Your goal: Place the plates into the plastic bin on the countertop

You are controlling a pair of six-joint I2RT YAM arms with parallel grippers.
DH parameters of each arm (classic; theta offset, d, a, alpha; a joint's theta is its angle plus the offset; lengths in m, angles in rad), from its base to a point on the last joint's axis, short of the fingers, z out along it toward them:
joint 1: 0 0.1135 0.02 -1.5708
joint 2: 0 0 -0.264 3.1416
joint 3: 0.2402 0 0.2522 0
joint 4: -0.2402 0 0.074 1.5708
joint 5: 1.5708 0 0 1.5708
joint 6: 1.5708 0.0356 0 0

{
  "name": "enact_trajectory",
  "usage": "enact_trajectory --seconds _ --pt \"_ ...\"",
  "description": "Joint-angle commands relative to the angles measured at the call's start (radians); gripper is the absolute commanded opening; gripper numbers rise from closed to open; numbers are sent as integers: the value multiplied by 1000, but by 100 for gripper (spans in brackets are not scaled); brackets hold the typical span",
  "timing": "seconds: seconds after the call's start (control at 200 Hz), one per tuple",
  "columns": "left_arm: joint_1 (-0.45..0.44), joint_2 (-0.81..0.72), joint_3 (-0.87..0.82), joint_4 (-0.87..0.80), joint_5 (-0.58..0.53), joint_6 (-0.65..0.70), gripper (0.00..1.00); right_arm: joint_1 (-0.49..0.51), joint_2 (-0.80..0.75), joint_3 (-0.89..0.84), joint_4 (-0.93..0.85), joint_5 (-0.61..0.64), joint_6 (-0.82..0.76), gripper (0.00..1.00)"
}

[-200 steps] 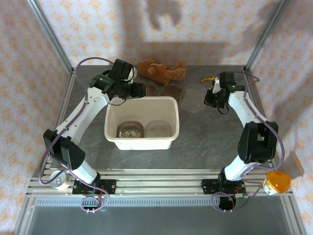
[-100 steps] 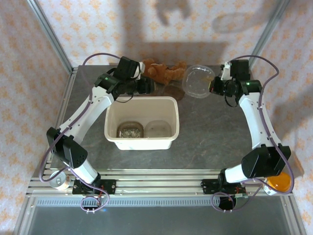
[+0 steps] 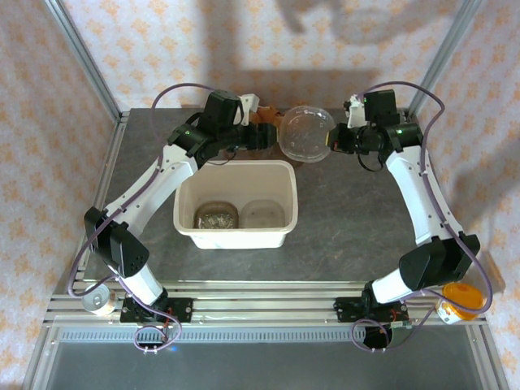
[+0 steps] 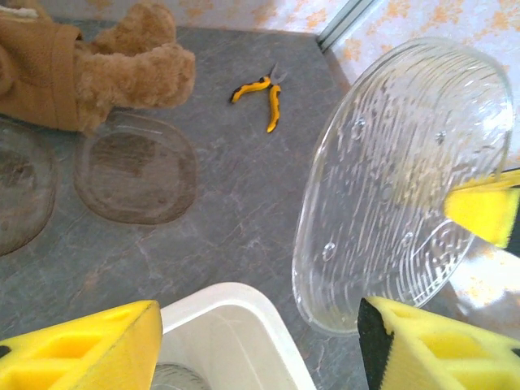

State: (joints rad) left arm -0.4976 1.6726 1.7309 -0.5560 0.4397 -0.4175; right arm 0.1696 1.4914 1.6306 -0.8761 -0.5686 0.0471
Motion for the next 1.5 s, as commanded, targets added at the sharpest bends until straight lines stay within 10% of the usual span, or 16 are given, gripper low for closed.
enact_trajectory --seconds 0.0,0.27,0.806,1.306,1.436,1.496 --pt "-8 16 0 44 37 13 66 14 7 5 6 -51 2 0" --pt "-8 91 78 -17 15 7 63 26 18 9 14 -83 -2 0" --pt "-15 140 147 -69 27 26 19 36 54 21 4 -106 -4 0" --pt "-21 170 219 -167 12 60 2 48 74 36 -8 -124 -6 0" --pt "-22 149 219 -188 -14 77 0 48 63 29 -3 -122 -12 16" --pt "-20 134 212 -186 -18 80 0 47 46 10 23 -108 -6 42"
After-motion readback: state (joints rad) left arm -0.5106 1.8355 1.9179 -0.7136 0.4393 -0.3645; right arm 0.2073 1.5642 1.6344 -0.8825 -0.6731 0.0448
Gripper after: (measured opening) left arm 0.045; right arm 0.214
